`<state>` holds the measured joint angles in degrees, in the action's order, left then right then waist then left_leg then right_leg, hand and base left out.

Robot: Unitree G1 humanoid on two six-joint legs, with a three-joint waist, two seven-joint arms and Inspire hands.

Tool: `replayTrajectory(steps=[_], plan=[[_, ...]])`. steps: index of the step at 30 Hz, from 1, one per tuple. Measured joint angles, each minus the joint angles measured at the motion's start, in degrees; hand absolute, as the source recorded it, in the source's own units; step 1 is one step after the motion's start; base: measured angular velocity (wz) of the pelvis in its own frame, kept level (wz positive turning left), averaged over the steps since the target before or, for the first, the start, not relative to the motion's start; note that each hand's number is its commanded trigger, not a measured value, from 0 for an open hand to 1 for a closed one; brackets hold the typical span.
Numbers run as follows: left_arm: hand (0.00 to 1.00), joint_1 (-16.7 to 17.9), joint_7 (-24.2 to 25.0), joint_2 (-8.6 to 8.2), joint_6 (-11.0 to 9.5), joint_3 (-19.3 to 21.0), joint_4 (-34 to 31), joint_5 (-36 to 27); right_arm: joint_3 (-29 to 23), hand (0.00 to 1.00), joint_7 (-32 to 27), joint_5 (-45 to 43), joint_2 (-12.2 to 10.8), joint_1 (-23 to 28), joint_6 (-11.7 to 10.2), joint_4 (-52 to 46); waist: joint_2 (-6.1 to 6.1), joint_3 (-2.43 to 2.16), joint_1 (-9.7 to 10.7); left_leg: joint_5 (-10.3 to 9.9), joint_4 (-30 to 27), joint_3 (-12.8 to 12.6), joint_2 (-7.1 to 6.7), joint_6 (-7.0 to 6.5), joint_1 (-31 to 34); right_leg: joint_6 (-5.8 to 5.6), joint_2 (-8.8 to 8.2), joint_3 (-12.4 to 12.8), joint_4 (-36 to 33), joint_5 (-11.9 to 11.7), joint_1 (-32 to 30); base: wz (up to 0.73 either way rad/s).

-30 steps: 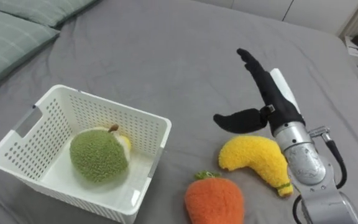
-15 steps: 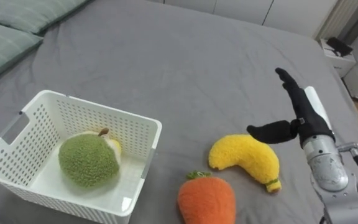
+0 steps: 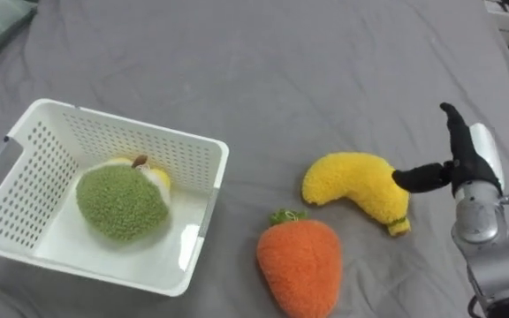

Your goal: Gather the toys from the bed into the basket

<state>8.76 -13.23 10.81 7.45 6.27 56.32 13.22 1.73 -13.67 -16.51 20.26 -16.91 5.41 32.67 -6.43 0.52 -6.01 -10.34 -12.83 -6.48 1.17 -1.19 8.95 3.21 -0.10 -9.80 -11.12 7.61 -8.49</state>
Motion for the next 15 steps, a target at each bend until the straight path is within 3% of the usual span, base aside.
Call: replayTrajectory(steps=[6, 8, 10, 15], plan=[[0.0, -0.9, 0.0, 0.29, -1.5, -4.5, 0.0, -5.2, 2.6, 0.0, -1.3, 0.4, 0.2, -4.3, -1.3, 10.2, 0.09, 0.07, -0.4, 0.1, 0.7, 0.2, 0.0, -0.01, 0.6, -0.02, -0.04, -0.6, 0.5, 0.0, -0.7, 0.01], [0.0, -1.4, 0.0, 0.29, -1.6, -4.8, 0.4, -7.2, 2.6, 0.0, -1.9, 1.6, 0.3, -4.6, -2.1, 12.7, 0.26, 0.19, -0.7, 0.1, 0.7, 0.3, 0.03, -0.01, 0.8, -0.02, -0.07, -1.4, 0.6, 0.0, -0.7, 0.06], [0.0, -1.8, 0.1, 0.34, -1.9, -6.1, 0.7, -9.3, 3.4, 0.0, -2.7, 2.8, 0.4, -5.6, -2.9, 15.4, 0.94, 0.66, -0.7, 0.1, 0.6, 0.5, -0.08, -0.08, 1.6, -0.02, -0.22, -1.9, 0.5, 0.0, -1.4, 0.05], [0.0, -2.6, 0.1, 0.35, -2.9, -8.1, 1.0, -10.1, 4.2, 0.0, -3.4, 3.2, 0.5, -6.7, -3.6, 21.2, 1.37, 0.85, -1.0, 0.7, 0.6, 1.0, -0.32, -0.12, 3.5, -0.02, -0.49, -2.6, 0.4, 0.0, -3.0, 0.06]])
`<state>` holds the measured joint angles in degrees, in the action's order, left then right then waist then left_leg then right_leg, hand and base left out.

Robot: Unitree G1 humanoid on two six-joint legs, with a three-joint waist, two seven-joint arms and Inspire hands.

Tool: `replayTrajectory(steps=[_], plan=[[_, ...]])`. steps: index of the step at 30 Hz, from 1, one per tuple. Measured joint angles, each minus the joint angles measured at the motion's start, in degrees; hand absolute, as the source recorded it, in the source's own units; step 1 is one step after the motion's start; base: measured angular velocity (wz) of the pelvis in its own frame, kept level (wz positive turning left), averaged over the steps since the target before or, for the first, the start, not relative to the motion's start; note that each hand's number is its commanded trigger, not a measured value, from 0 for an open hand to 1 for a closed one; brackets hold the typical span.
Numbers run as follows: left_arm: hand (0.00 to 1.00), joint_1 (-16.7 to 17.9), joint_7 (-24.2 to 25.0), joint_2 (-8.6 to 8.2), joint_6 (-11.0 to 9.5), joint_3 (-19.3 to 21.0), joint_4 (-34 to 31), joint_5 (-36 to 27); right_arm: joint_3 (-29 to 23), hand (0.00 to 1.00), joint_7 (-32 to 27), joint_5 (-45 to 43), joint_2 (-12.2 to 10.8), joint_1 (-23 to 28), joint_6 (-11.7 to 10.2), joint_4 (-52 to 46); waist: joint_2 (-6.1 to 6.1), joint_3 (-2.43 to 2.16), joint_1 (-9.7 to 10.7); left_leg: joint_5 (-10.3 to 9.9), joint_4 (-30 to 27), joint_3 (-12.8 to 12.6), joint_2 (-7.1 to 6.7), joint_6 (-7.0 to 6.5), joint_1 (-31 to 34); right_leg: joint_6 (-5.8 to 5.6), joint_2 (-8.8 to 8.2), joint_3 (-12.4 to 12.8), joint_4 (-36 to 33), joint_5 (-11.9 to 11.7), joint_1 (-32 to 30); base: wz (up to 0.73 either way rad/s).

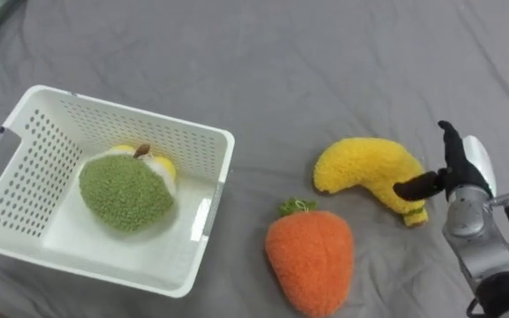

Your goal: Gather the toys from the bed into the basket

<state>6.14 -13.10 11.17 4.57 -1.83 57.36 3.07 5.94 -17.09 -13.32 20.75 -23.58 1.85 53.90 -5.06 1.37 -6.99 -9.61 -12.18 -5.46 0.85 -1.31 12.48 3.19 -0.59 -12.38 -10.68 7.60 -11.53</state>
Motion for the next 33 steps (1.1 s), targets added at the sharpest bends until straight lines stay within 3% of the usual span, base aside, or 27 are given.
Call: replayTrajectory(steps=[11, 20, 21, 22, 23, 24, 31, 33], plan=[[0.0, -0.2, -0.3, -0.03, -1.6, -3.0, 1.7, -3.5, 4.5, 0.0, -1.1, -0.8, 0.1, -2.4, -1.1, 2.9, 0.57, 0.3, -1.6, 0.7, -0.1, 2.3, -0.64, -0.17, 1.6, 0.01, -0.54, -2.2, -0.1, 0.0, -0.7, 0.11], [0.0, -0.5, -0.4, 0.15, -2.2, -3.8, 4.5, -3.6, 4.5, 0.0, -1.1, 2.1, 0.1, -4.5, -2.4, 8.9, 0.66, 0.55, -3.4, 1.3, -0.6, 4.0, -1.01, -0.2, 3.4, 0.01, -0.96, -4.1, -0.2, 0.0, -1.5, 0.12], [0.0, -0.7, -0.4, 0.15, -2.2, -4.1, 4.5, -3.5, 4.5, 0.41, -1.4, 3.2, 0.1, -4.6, -2.4, 9.3, 0.71, 0.6, -2.9, 1.6, -0.6, 4.5, -1.19, -0.24, 3.8, 0.01, -1.16, -5.0, -0.2, 0.0, -1.6, 0.28], [0.0, -1.2, -0.4, 0.15, -2.2, -4.2, 4.6, -3.6, 4.5, 0.56, -1.6, 4.3, 0.1, -4.7, -2.7, 9.9, 0.67, 0.82, -3.0, 1.7, -0.6, 4.8, -1.26, -0.24, 4.0, 0.01, -1.23, -5.2, -0.1, 0.0, -1.6, 0.25], [0.0, -1.4, -0.5, 0.16, -2.2, -4.2, 4.6, -3.6, 4.5, 0.95, -1.6, 4.5, 0.1, -4.7, -2.8, 10.2, 0.67, 0.92, -3.0, 1.7, -0.6, 4.9, -1.27, -0.25, 4.0, 0.01, -1.24, -5.3, -0.1, 0.0, -1.6, 0.12], [0.0, -1.6, -0.6, 0.22, -2.2, -4.7, 4.6, -3.6, 4.5, 1.0, -1.6, 4.9, 0.1, -4.7, -3.0, 10.6, 0.73, 0.99, -3.3, 1.7, -0.5, 5.0, -1.34, -0.27, 4.1, 0.01, -1.3, -5.6, -0.1, 0.0, -1.6, 0.08], [0.0, -2.7, -0.9, 0.32, -2.5, -5.5, 4.5, -3.7, 4.0, 1.0, -4.2, 6.1, 0.8, -6.6, -3.2, 10.7, 1.03, 1.04, -3.0, 2.2, 0.0, 5.7, -1.52, -0.21, 5.1, 0.01, -1.37, -6.1, -0.1, 0.0, -2.6, 0.04], [0.0, -2.7, -1.0, 0.33, -2.5, -6.3, 4.5, -3.7, 4.1, 1.0, -4.3, 6.1, 0.9, -6.7, -3.3, 10.8, 1.33, 0.86, -3.3, 2.2, 0.0, 5.6, -1.53, -0.2, 4.9, 0.01, -1.33, -6.0, -0.1, 0.0, -2.5, 0.0]])
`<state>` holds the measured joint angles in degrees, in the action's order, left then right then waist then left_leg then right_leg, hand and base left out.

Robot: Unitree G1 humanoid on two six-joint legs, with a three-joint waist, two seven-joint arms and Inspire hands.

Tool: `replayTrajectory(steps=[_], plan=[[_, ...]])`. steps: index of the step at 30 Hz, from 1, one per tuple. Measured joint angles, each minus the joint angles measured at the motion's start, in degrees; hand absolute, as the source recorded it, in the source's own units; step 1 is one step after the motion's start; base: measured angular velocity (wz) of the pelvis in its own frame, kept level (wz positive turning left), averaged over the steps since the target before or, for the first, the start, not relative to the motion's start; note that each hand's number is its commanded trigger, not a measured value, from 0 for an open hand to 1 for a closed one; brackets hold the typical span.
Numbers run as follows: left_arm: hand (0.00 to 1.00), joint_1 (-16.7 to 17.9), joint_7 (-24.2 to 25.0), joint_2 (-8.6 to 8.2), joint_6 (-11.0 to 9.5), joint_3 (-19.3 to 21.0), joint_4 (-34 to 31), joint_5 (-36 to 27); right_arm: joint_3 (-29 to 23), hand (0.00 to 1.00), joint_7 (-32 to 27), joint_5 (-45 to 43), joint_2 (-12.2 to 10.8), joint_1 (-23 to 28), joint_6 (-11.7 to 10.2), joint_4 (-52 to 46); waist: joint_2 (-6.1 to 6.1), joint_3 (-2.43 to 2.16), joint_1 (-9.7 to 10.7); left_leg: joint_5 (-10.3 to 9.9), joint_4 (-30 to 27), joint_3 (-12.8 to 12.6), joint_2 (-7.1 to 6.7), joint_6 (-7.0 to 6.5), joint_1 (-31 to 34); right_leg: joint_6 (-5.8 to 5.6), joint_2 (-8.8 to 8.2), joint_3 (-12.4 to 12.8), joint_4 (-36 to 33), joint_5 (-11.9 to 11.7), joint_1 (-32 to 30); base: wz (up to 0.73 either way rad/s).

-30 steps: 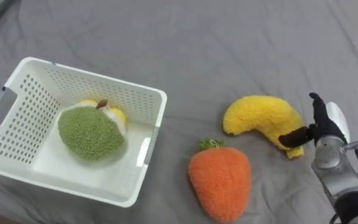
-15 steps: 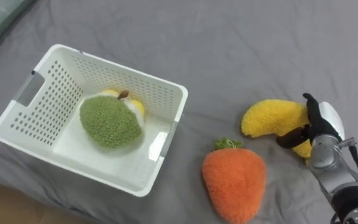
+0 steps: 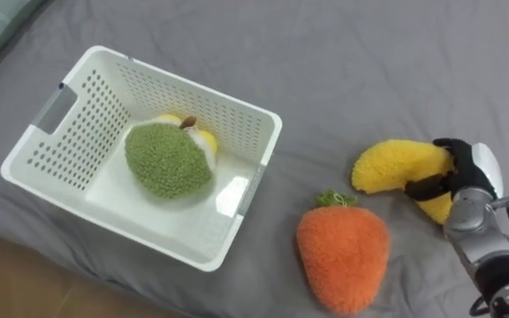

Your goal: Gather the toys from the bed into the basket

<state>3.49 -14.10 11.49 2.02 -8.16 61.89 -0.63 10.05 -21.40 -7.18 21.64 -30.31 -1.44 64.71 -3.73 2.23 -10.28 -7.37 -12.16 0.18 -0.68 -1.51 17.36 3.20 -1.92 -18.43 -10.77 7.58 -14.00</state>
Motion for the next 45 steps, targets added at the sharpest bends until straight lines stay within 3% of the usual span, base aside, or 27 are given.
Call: replayTrajectory(steps=[4, 16, 27, 32, 35, 36, 42, 45], plan=[[0.0, -0.1, 0.0, -0.06, -0.7, -1.1, -0.1, -0.1, 0.1, 1.0, 0.0, -0.1, 0.0, 0.0, -0.5, 0.1, 0.69, -0.08, -0.9, 0.1, 0.0, 0.2, -0.02, 0.02, -0.1, 0.0, -0.03, 0.4, 0.1, 0.0, 0.0, 0.0], [0.0, 0.2, 1.8, -0.02, -0.8, -1.1, 0.0, 0.2, 0.1, 1.0, 1.1, -2.1, 0.1, 0.0, -0.9, 2.3, 0.64, -0.08, -1.8, 1.0, 0.9, 0.1, -0.07, 0.1, -0.7, 0.13, -0.19, 0.4, -0.2, -0.1, 0.1, 0.0], [0.0, 1.1, 2.3, 0.11, -2.4, 1.5, 0.0, 0.2, -0.2, 1.0, 1.2, -2.6, 2.9, 0.0, -1.8, -0.2, 0.33, -0.18, 0.5, 1.1, 0.9, -1.5, -0.04, 0.04, -2.7, 0.13, -0.33, 0.9, -0.2, -0.1, 1.9, -0.03], [0.0, 2.0, 2.3, 0.7, -2.7, 3.7, -0.1, 0.3, -3.7, 1.0, 0.7, -2.8, 3.4, 1.5, -2.2, -10.4, -0.06, -0.63, 2.2, 1.1, 1.6, -2.2, 0.04, 0.04, -4.7, 0.1, -0.19, 1.6, 0.0, -0.1, 3.3, -0.08], [0.0, 2.5, 2.3, 0.68, -2.7, 4.7, 0.1, 0.2, -4.4, 1.0, 0.8, -4.2, 3.4, 2.4, -2.5, -17.0, -0.44, -1.08, 2.8, 1.1, 2.1, -3.2, 0.14, 0.04, -7.2, 0.08, -0.06, 2.7, 0.3, -0.1, 5.3, -0.17], [0.0, 2.6, 2.3, 0.69, -2.7, 5.2, -0.1, 0.2, -4.7, 1.0, 0.9, -4.5, 3.4, 3.1, -2.1, -19.5, -0.62, -1.48, 2.9, 1.1, 2.6, -3.2, 0.02, 0.04, -8.5, -0.05, -0.03, 2.8, 0.5, 0.0, 6.4, 0.0], [0.0, 2.9, 1.4, 0.64, -2.7, 6.1, -0.5, 1.3, -4.7, 1.0, 0.9, -5.3, 3.4, 6.9, -2.1, -33.0, -1.29, -2.28, 3.7, 1.1, 3.1, -3.3, 0.04, 0.04, -12.7, -0.25, -0.01, 2.9, 1.2, 0.2, 10.6, -0.01], [0.0, 4.9, 0.9, 0.29, -2.8, 7.8, -3.2, 1.3, -4.7, 1.0, 1.6, -9.4, 3.4, 9.3, -1.4, -41.7, -1.26, -2.37, 3.8, 1.0, 3.9, -4.1, 0.18, -0.03, -14.5, -0.37, 0.11, 3.6, 1.1, 0.2, 11.7, -0.13]])
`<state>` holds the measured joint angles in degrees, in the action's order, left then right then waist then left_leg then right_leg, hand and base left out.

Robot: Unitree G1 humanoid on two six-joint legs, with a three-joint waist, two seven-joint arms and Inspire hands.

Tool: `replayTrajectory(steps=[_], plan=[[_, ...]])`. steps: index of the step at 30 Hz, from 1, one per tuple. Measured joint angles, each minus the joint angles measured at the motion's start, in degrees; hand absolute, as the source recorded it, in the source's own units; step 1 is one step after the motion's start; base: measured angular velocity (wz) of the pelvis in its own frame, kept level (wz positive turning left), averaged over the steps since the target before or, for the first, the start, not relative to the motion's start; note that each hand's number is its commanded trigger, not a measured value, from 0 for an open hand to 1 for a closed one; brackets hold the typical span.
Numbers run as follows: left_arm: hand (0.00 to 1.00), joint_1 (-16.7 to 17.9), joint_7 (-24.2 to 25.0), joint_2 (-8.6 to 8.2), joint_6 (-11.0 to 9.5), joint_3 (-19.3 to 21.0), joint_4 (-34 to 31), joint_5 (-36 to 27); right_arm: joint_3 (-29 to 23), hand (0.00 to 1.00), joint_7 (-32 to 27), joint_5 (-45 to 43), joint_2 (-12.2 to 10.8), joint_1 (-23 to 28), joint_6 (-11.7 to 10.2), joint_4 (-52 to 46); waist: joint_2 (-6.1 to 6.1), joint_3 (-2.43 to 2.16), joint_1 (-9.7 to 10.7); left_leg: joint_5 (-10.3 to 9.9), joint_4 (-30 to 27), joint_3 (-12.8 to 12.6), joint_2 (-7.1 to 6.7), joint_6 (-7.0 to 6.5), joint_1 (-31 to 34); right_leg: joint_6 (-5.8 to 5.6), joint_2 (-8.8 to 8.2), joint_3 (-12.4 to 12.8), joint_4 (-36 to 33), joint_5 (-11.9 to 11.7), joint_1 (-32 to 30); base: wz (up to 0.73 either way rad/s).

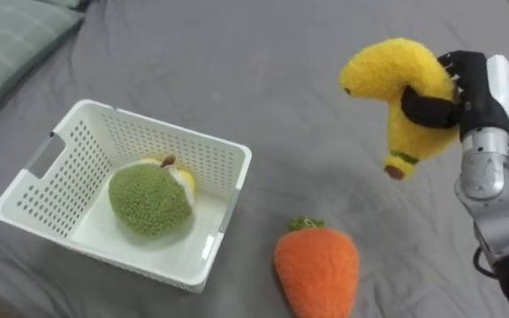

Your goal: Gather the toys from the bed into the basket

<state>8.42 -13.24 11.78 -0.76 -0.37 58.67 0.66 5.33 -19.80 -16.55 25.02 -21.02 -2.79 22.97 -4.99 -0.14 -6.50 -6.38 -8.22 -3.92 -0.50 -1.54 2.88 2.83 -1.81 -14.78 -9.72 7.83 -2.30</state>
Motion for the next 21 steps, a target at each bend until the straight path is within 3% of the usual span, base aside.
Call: replayTrajectory(steps=[11, 15, 21], plan=[[0.0, 1.7, -0.4, -0.41, 0.0, 1.5, 1.2, 1.3, 0.0, 1.0, 1.8, 0.2, 0.0, 1.0, -0.1, -14.3, 0.15, 0.08, -0.1, -0.5, 0.7, -0.1, -0.18, -0.08, -3.8, -0.21, 0.17, 0.5, 0.1, 0.1, 3.4, -0.02], [0.0, 2.6, -0.7, -1.01, 0.3, 2.5, 1.2, 1.4, -0.1, 1.0, 4.0, 0.5, 0.0, 1.0, 0.0, -21.8, 0.74, 0.48, 0.1, -0.7, 0.8, -0.1, -0.19, -0.13, -4.0, -0.36, 0.21, 0.8, 0.2, 0.2, 3.7, 0.0], [0.0, 2.1, -2.2, -1.57, 0.5, 2.3, 1.0, 4.0, 0.4, 1.0, 5.7, 1.5, -1.0, 1.0, -0.1, -28.9, 1.08, 0.61, -1.2, -1.2, 0.8, 0.1, -0.16, -0.26, -4.6, -0.63, 0.11, 0.5, 0.2, 0.7, 4.4, 0.03]])
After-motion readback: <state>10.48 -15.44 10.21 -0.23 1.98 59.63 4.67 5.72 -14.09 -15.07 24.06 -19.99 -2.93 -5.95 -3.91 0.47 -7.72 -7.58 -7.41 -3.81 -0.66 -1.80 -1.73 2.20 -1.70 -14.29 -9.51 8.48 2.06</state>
